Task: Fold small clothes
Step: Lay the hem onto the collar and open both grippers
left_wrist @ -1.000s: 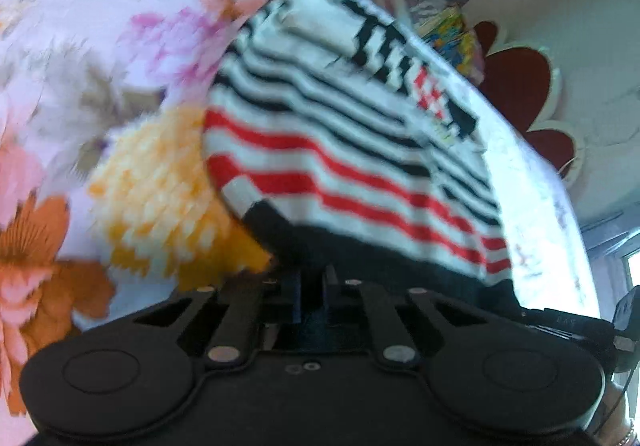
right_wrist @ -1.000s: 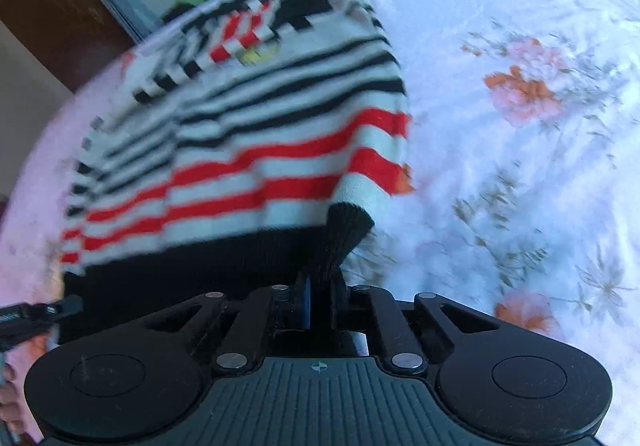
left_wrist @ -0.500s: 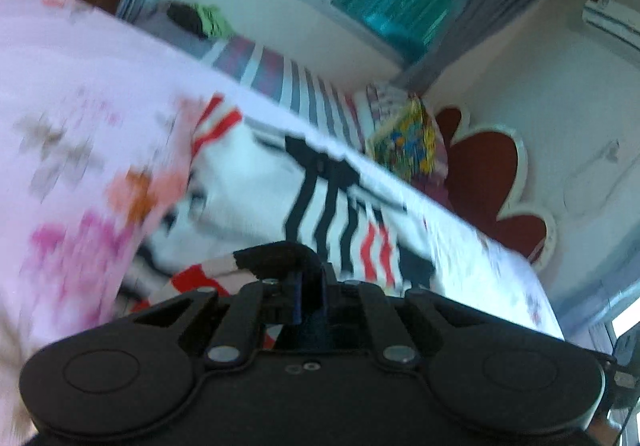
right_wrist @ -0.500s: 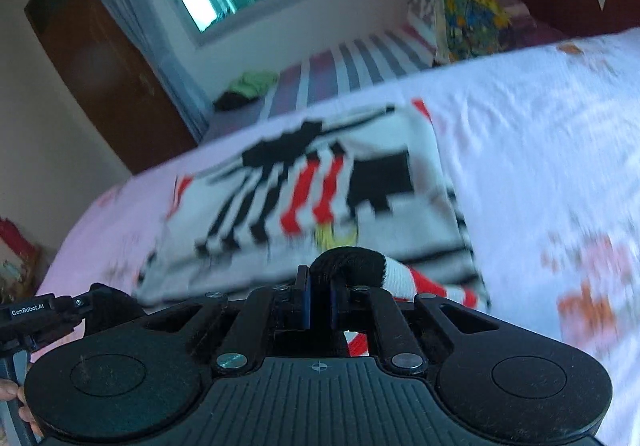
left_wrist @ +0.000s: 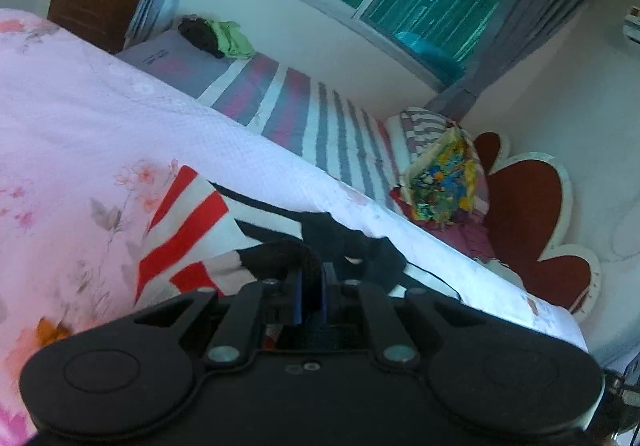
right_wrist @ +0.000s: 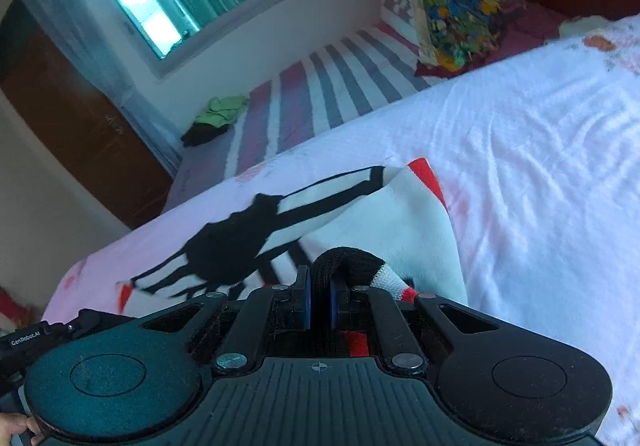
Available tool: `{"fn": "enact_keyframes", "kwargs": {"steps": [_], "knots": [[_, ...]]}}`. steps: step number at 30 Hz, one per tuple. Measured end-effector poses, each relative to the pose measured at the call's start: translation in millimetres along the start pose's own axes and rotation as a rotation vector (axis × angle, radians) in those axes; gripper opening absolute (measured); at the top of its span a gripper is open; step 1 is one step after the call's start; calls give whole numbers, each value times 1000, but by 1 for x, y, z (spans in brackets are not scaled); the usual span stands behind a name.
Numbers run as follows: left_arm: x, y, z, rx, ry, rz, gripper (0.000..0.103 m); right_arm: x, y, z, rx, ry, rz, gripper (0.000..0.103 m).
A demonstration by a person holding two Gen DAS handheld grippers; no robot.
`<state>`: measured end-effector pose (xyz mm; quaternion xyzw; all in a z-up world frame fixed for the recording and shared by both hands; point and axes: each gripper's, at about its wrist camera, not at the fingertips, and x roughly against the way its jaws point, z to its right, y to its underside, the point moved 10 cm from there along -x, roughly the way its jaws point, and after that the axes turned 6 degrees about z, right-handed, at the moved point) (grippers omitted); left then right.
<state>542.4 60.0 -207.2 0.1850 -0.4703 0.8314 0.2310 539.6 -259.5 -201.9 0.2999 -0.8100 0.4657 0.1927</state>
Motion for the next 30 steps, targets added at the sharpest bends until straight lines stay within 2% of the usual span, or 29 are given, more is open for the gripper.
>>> {"fn": "enact_keyframes", "kwargs": {"steps": [3, 5, 9, 10, 11, 12, 13, 14, 15, 16, 17, 18, 19, 20, 23, 28, 30], "knots": [[-19, -6, -7, -35, -67, 20, 8, -24, -3, 12, -37, 18, -25, 8], [-30, -5, -8, -71, -99, 4, 13, -33, -7, 18, -33, 43, -8, 8], [-39, -8, -11, -72, -114, -38, 23, -47, -6, 18, 9, 55, -10, 9], [-39, -9, -12, -65, -105, -41, 29, -49, -7, 16, 21, 50, -5, 9], [-38, -11, -13, -71, -101, -41, 42, -51, -7, 15, 31, 46, -7, 11], [-36, -12, -14, -95, -113, -29, 54, -54, -6, 14, 31, 39, -10, 22], [-33, -14, -16, -138, -143, -2, 73, -55, -7, 14, 26, 32, -6, 32], [-29, -17, -17, -180, -156, 24, 77, -53, -11, 15, 26, 36, 20, 70], [-26, -17, -16, -224, -151, 33, 76, -48, -18, 17, 37, 59, 71, 96], [-25, -16, -15, -254, -147, 26, 72, -45, -24, 15, 60, 70, 114, 97], [-25, -14, -17, -272, -144, 11, 67, -44, -26, 13, 83, 64, 117, 97], [-26, -12, -18, -283, -139, -7, 63, -45, -26, 11, 100, 59, 99, 96], [-27, -10, -20, -289, -138, -26, 53, -46, -25, 10, 121, 56, 88, 96], [-29, -9, -23, -287, -136, -43, 50, -47, -24, 8, 147, 54, 81, 96], [-36, -7, -28, -304, -154, -57, 48, -53, -17, 9, 226, 80, 46, 96], [-53, 7, -25, -389, -156, -120, 48, -73, 3, 17, 255, 82, -15, 96], [-58, 9, -28, -394, -162, -128, 47, -82, 8, 16, 271, 70, -31, 96]]}}
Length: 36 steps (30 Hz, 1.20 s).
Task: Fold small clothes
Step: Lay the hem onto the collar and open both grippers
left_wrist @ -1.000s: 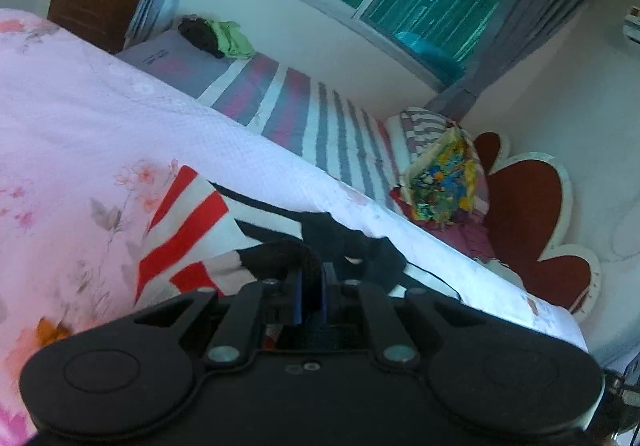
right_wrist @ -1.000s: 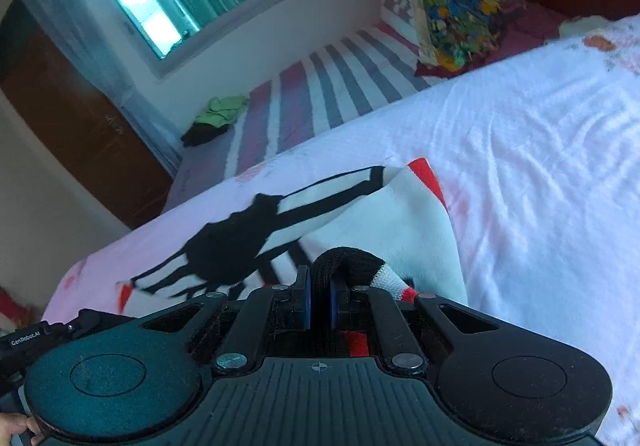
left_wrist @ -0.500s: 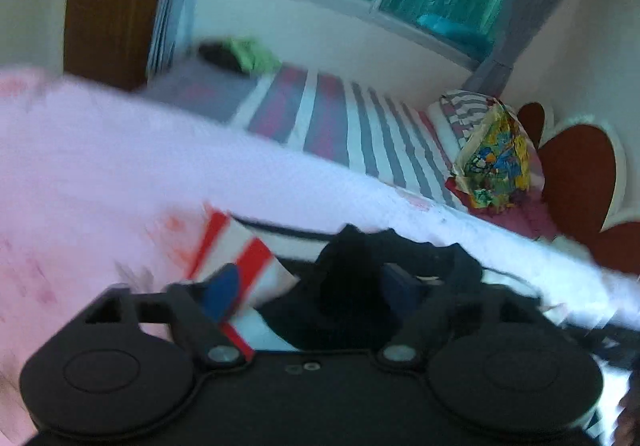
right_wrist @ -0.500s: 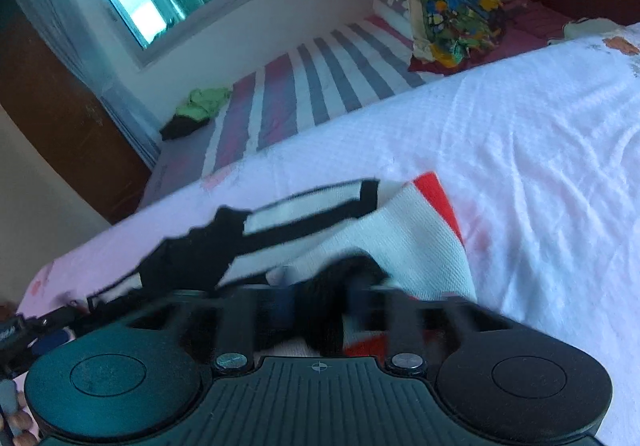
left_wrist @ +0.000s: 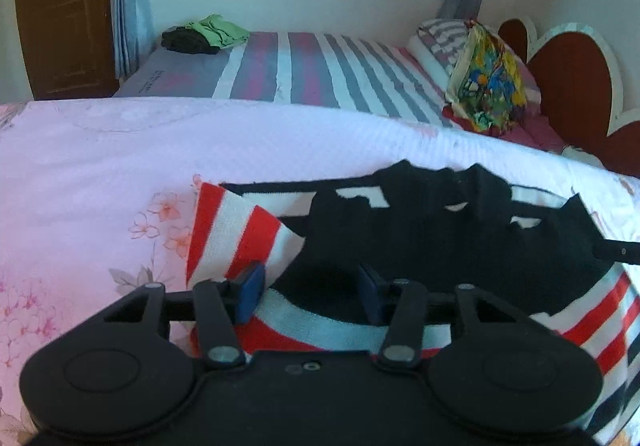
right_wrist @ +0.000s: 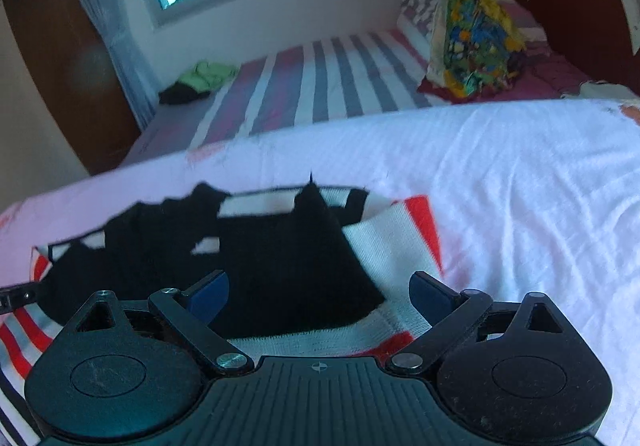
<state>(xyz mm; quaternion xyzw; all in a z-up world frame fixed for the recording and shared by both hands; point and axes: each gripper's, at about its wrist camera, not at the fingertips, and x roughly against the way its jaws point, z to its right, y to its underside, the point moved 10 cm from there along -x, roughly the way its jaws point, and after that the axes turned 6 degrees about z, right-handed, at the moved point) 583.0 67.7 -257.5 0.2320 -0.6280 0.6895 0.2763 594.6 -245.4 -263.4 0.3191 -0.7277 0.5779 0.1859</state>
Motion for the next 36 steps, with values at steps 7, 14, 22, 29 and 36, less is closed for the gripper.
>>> {"fn": "enact_keyframes", "kwargs": {"steps": [7, 14, 22, 29, 36], "knots": [[-1, -1, -11, 43, -9, 5, 16, -20, -10, 9, 2, 38, 17, 68], [-6, 2, 11, -48, 17, 4, 18, -27, -14, 4, 44, 24, -4, 24], [6, -4, 15, -51, -13, 91, 4, -3, -30, -7, 33, -18, 101, 4], [7, -20, -1, -7, -72, 154, 4, 2, -56, -7, 6, 13, 179, 4], [-14, -11, -22, 86, -147, 137, 4, -42, -30, 19, -27, 128, 66, 4]]}}
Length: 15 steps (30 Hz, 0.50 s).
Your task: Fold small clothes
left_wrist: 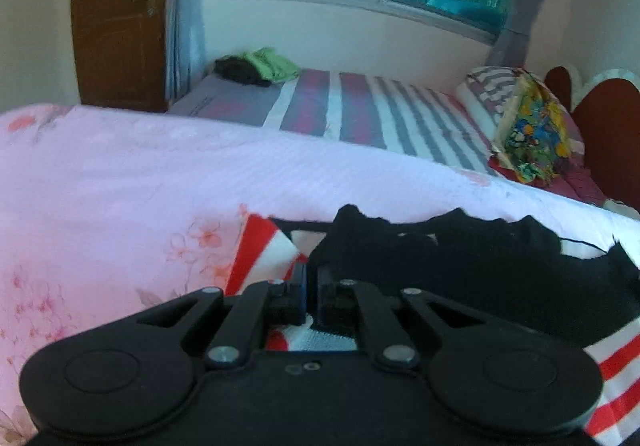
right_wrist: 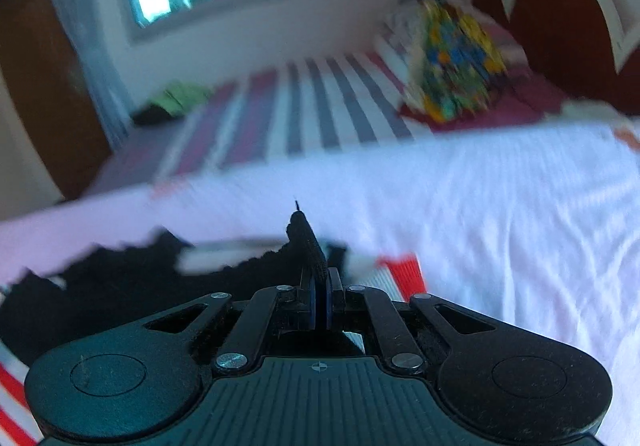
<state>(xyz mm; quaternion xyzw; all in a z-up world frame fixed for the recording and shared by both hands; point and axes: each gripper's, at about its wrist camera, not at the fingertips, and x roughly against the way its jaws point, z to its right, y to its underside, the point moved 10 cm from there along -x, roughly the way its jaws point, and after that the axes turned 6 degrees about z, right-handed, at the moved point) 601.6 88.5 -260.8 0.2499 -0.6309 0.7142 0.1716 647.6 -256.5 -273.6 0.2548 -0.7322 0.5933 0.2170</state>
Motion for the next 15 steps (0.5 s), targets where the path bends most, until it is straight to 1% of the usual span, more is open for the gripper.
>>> {"fn": "enact_keyframes", "kwargs": {"steps": [3, 5, 7, 9, 10, 13, 15], "knots": [[2, 0, 5, -52, -29, 5, 5, 2, 0, -2, 29, 10, 2, 4], [14, -4, 11, -95, -29, 23, 18, 14, -1, -6, 25, -24, -5, 4], [28, -7, 12, -98, -18, 34, 22, 32, -3, -10, 32, -40, 14, 4], [45, -9, 13, -77, 9, 49, 36, 49, -3, -14, 45, -51, 33, 4], [53, -9, 16, -72, 29, 50, 45, 57, -1, -17, 40, -67, 30, 4], [78, -10, 36, -104, 87, 63, 46, 74, 9, -34, 45, -114, 24, 4], [88, -3, 55, -128, 138, 49, 46, 82, 22, -51, 59, -153, 4, 4]]}}
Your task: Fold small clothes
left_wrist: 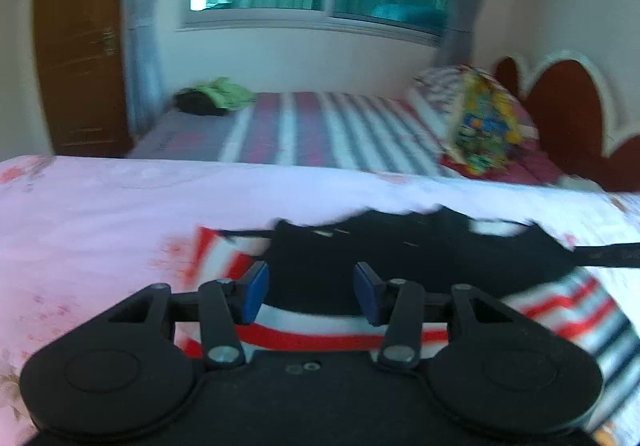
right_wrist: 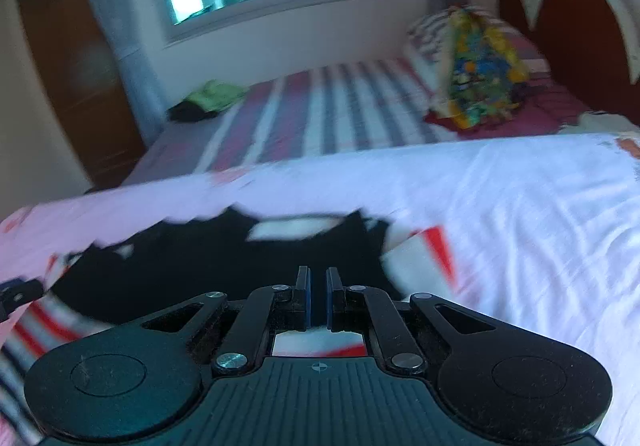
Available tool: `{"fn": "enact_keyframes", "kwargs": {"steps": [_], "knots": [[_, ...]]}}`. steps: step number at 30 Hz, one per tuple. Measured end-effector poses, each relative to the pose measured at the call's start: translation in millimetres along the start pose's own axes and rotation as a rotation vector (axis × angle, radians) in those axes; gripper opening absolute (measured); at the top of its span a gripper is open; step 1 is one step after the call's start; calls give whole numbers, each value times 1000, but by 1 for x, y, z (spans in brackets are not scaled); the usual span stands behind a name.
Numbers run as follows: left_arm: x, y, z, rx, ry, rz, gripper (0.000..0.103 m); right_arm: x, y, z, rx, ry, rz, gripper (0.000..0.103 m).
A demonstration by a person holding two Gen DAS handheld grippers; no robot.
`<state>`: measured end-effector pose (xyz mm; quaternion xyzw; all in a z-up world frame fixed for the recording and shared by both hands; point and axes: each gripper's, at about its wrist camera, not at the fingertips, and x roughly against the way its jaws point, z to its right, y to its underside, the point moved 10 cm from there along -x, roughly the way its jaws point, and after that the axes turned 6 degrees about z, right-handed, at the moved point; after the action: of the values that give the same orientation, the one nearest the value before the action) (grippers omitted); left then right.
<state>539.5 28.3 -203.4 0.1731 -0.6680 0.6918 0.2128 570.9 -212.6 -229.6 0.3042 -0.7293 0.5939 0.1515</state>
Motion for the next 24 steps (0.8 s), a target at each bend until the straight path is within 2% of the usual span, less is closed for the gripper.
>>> {"fn": "enact_keyframes", "kwargs": {"steps": [2, 5, 7, 8, 10, 13, 18, 21, 24], "knots": [[1, 10, 18, -19, 42, -21, 46, 1, 18, -19, 29, -35, -33, 4], [-7, 34, 22, -48, 7, -59, 46, -1, 44, -27, 74, -16, -59, 4], [-17, 53, 9, -13, -24, -123, 47, -2, 54, -18, 107, 25, -51, 4], [-18, 57, 1, 43, -12, -114, 48, -3, 56, -10, 125, 45, -44, 4], [-18, 57, -6, 93, -8, -120, 48, -3, 57, 1, 131, 47, -39, 4], [-18, 53, -2, 61, -25, -141, 47, 1, 55, 9, 124, 80, -49, 4], [1, 54, -11, 109, -59, -131, 45, 19, 59, 10, 109, 128, -48, 4], [18, 53, -6, 93, -57, -113, 46, 35, 62, 1, 63, 98, -33, 4], [22, 56, -2, 66, -51, -123, 47, 38, 70, -8, 63, 100, -52, 4]]}}
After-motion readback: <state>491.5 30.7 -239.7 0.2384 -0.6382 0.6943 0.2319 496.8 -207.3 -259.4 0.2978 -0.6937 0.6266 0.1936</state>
